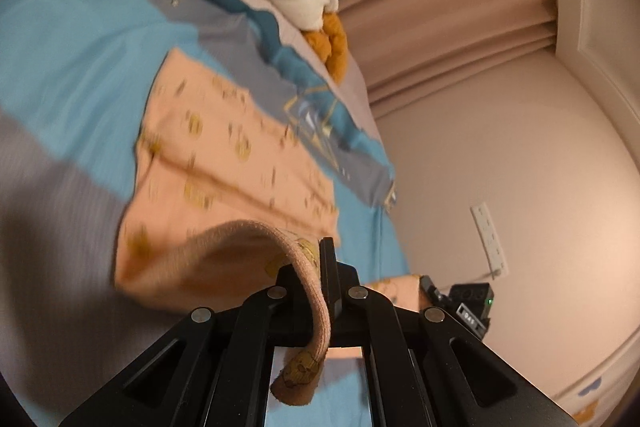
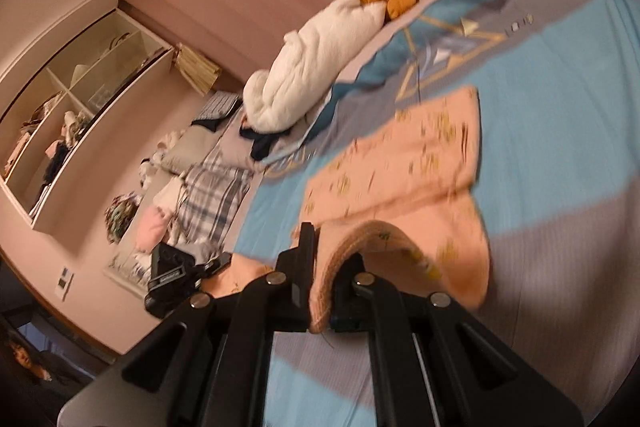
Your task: Fold small clothes
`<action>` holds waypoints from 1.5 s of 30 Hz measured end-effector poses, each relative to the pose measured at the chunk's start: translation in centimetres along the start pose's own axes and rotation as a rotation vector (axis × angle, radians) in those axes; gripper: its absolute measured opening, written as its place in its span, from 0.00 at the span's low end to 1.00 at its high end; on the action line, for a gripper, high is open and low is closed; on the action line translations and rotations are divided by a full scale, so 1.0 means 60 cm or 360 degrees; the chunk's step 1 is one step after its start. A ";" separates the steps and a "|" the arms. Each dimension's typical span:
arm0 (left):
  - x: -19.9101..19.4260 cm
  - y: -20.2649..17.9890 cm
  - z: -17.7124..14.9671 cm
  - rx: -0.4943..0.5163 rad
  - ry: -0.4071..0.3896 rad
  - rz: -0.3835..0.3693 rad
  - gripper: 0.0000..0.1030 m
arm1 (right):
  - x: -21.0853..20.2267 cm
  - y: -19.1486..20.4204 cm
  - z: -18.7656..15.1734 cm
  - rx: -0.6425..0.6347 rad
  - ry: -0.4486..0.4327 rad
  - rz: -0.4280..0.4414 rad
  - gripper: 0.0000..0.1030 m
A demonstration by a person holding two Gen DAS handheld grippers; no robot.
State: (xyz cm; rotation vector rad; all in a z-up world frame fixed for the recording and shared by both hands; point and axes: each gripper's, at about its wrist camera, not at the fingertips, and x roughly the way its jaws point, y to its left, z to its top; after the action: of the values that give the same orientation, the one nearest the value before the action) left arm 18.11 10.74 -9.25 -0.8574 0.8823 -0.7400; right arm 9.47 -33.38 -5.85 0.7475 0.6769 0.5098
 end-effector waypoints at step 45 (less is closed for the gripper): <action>0.130 0.065 0.203 0.0112 0.0138 0.0505 0.59 | 0.230 -0.078 0.195 -0.0228 0.0228 -0.0632 0.24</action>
State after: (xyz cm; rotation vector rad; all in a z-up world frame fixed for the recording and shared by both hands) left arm 33.00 9.96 -10.83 -0.6079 1.0348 -0.5299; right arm 28.01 -32.78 -8.12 0.4285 0.8888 0.2447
